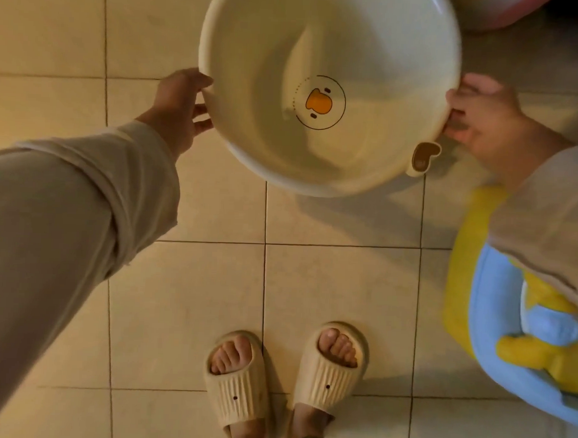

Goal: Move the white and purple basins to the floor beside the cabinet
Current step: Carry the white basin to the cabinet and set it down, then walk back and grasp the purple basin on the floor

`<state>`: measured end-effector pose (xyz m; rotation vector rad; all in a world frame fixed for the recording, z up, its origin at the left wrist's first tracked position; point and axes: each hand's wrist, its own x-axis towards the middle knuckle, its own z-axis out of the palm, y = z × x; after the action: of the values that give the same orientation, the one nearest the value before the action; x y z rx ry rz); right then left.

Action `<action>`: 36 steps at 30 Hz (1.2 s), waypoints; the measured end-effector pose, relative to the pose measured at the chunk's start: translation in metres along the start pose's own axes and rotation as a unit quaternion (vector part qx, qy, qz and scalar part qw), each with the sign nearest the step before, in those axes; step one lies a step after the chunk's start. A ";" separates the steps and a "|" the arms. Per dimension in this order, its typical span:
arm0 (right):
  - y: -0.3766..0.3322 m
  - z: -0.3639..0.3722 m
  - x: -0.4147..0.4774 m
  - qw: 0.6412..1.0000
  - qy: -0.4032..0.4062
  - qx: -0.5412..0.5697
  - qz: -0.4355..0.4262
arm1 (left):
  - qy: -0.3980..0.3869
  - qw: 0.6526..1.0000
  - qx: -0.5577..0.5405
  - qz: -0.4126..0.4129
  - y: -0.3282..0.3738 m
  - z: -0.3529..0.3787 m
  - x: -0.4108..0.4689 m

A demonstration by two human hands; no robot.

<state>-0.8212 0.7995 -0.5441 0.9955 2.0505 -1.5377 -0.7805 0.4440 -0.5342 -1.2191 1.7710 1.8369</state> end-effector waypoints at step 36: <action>-0.048 -0.183 -0.625 0.959 -0.108 -0.149 0.216 | -0.026 0.952 0.114 -0.283 0.059 -0.192 -0.616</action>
<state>-0.4172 0.7733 -0.0317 1.0203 1.7040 -1.0290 -0.3928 0.4561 -0.0153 -1.3854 1.3627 1.2854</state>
